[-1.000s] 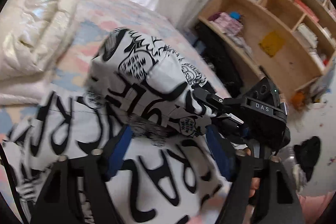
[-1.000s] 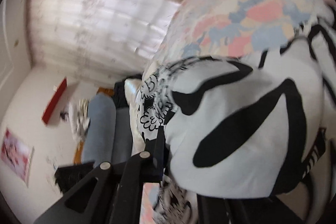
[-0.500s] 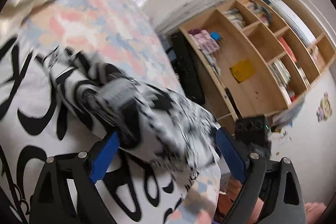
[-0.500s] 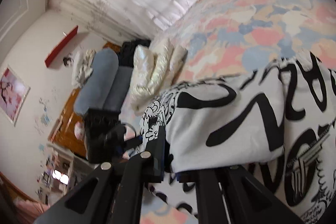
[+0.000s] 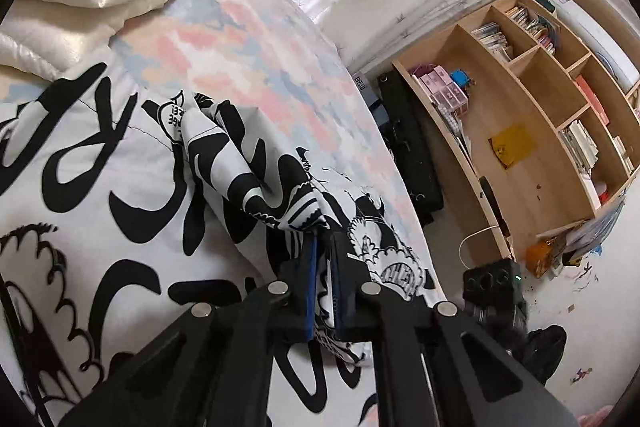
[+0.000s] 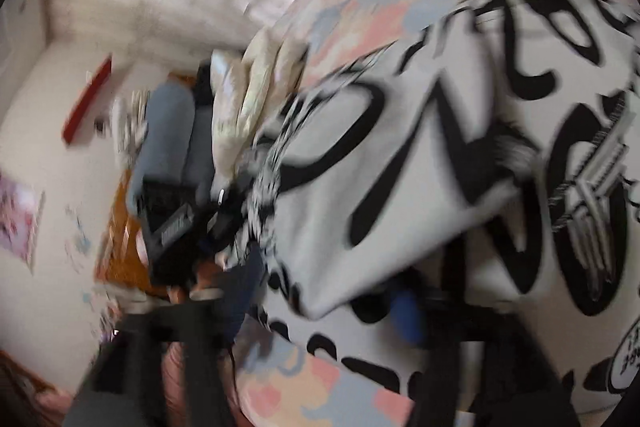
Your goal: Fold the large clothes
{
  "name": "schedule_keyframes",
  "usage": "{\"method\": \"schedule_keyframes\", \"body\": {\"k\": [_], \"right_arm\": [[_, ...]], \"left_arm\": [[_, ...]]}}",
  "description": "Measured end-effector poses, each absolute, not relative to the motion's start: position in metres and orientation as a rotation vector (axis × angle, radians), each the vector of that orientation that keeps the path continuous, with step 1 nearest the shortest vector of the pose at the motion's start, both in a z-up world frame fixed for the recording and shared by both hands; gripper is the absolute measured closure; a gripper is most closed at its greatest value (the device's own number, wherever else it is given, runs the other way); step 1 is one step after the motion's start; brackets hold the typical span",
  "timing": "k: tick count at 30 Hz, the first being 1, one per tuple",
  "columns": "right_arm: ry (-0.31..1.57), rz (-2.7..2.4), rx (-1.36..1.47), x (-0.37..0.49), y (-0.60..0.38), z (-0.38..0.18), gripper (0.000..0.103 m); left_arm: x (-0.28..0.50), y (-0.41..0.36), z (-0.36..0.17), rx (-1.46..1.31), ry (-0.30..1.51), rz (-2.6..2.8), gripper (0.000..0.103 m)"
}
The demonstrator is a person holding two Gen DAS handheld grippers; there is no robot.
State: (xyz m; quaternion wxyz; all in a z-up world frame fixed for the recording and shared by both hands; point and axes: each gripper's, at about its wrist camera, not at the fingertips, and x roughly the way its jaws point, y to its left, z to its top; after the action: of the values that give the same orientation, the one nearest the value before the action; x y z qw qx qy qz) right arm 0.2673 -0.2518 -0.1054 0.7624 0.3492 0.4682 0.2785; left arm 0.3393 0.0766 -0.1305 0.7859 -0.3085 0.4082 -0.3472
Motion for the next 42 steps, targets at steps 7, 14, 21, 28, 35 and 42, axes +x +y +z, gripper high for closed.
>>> {"method": "schedule_keyframes", "body": {"k": [7,14,21,28,35,42], "right_arm": [[0.947,0.535,1.028,0.284,-0.293,-0.127,0.028],[0.948,0.496,1.146,0.314,-0.305,-0.16,0.028],[0.896,0.507,1.094,0.321,-0.304,-0.154,0.033],[0.746,0.282,0.323,0.321,-0.276,-0.074,0.088],[0.982,0.16,0.045,0.329,-0.262,-0.12,0.083],[1.011,0.324,0.554,0.292,-0.308,-0.128,0.058]], "left_arm": [[0.338,0.085,-0.157,-0.71,1.002,-0.765,0.051],[0.353,0.059,-0.184,-0.851,1.017,-0.819,0.02],[0.366,0.027,-0.174,-0.862,0.979,-0.781,0.042],[0.34,0.021,-0.15,-0.706,1.138,-0.497,0.088],[0.305,0.006,-0.15,-0.512,1.235,-0.388,0.089],[0.299,0.021,-0.148,-0.564,1.129,-0.504,0.022]]}}
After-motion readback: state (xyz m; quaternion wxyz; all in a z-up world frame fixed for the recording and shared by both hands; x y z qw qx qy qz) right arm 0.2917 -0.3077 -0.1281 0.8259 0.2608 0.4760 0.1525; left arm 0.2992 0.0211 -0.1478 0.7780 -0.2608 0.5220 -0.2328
